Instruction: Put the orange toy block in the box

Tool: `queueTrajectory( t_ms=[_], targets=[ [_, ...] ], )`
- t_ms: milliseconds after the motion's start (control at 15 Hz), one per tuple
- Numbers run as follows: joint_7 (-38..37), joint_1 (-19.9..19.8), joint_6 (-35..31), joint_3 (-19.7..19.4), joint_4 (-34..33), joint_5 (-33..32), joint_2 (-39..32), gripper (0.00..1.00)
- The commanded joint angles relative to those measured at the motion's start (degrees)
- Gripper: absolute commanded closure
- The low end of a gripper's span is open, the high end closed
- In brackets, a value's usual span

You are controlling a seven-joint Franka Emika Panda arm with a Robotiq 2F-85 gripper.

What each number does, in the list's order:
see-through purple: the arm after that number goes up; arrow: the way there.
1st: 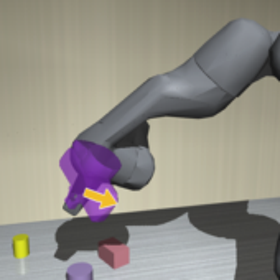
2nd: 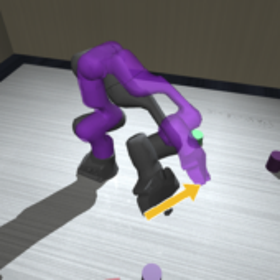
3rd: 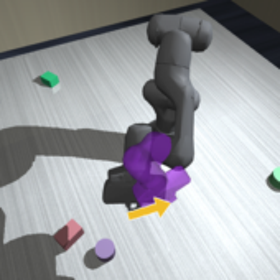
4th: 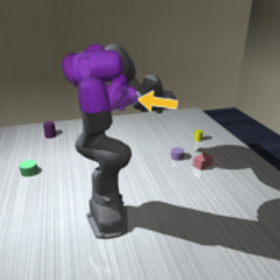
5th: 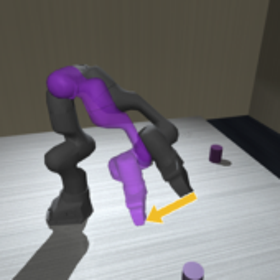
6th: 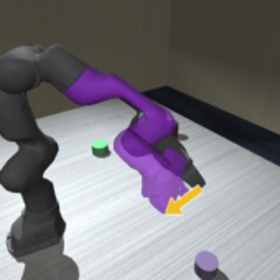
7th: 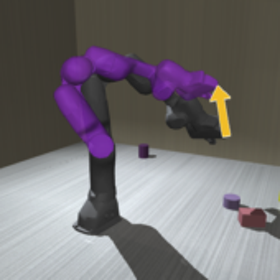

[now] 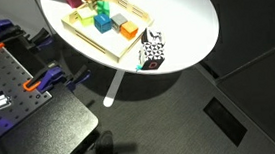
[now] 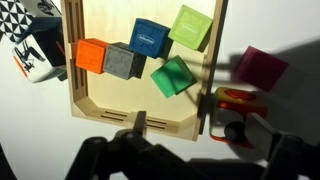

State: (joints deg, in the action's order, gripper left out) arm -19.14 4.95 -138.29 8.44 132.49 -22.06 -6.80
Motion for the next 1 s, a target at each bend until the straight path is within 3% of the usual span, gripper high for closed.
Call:
queueTrajectory(
  t_ms=[0, 933],
  targets=[
    [-1.7, 3.2, 1.2, -1.4, -6.2, -1.1, -5.9, 0.0],
    [-4.5, 13.1, 3.8, -6.5, -19.5, -0.2, -22.1, 0.0]
  ],
)
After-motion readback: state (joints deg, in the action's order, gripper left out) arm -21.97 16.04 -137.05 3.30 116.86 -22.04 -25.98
